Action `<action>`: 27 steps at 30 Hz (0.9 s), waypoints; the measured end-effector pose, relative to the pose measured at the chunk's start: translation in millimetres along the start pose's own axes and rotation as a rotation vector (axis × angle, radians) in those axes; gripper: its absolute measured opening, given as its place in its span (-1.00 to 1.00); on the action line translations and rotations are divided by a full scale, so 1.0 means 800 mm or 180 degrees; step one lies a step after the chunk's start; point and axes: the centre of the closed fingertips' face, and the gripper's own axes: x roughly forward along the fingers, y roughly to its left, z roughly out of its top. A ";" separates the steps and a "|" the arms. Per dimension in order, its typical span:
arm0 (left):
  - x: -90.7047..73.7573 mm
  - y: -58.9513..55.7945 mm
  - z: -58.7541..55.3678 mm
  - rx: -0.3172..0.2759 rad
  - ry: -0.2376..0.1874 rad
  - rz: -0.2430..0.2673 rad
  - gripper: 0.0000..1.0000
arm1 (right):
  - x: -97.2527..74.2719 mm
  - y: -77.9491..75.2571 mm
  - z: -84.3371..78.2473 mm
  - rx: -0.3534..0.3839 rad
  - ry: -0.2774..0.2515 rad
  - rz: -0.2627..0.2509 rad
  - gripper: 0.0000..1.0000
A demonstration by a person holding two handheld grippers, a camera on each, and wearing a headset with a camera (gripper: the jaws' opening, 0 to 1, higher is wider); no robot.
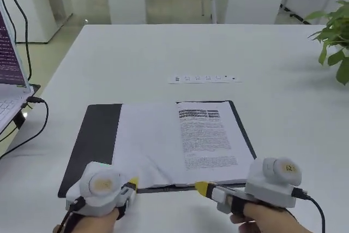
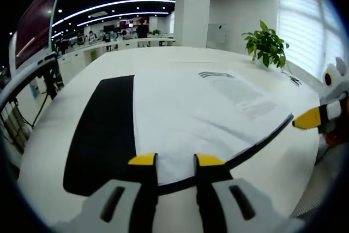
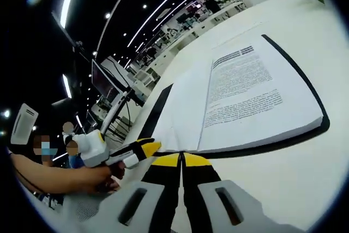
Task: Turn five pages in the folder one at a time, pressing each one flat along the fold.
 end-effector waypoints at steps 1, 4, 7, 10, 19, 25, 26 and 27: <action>0.000 0.000 0.002 -0.0083 0.0014 -0.0045 -0.49 | -0.002 -0.001 0.002 0.0011 -0.0018 -0.0018 -1.00; -0.002 -0.009 0.004 -0.0200 0.0152 -0.0214 -0.37 | -0.012 -0.017 0.006 0.0173 -0.0048 -0.0217 -1.00; -0.008 -0.017 0.008 -0.0312 0.0280 -0.0287 -0.15 | -0.026 -0.024 0.019 0.0302 -0.0165 -0.0301 -1.00; -0.022 -0.027 0.015 -0.0344 0.0339 -0.0347 -0.05 | -0.040 -0.032 0.033 0.0340 -0.0267 -0.0389 -1.00; -0.081 -0.048 0.060 -0.0446 0.0086 -0.0467 0.09 | -0.083 -0.057 0.064 0.0360 -0.0561 -0.0650 -1.00; -0.111 -0.041 0.078 -0.0539 -0.0030 -0.0376 0.20 | -0.112 -0.066 0.084 0.0188 -0.0661 -0.0799 -0.71; -0.114 -0.040 0.079 -0.0539 -0.0044 -0.0363 0.21 | -0.115 -0.066 0.087 0.0143 -0.0675 -0.0815 -0.67; -0.117 -0.039 0.080 -0.0534 -0.0053 -0.0351 0.23 | -0.120 -0.066 0.093 0.0062 -0.0705 -0.0827 -0.61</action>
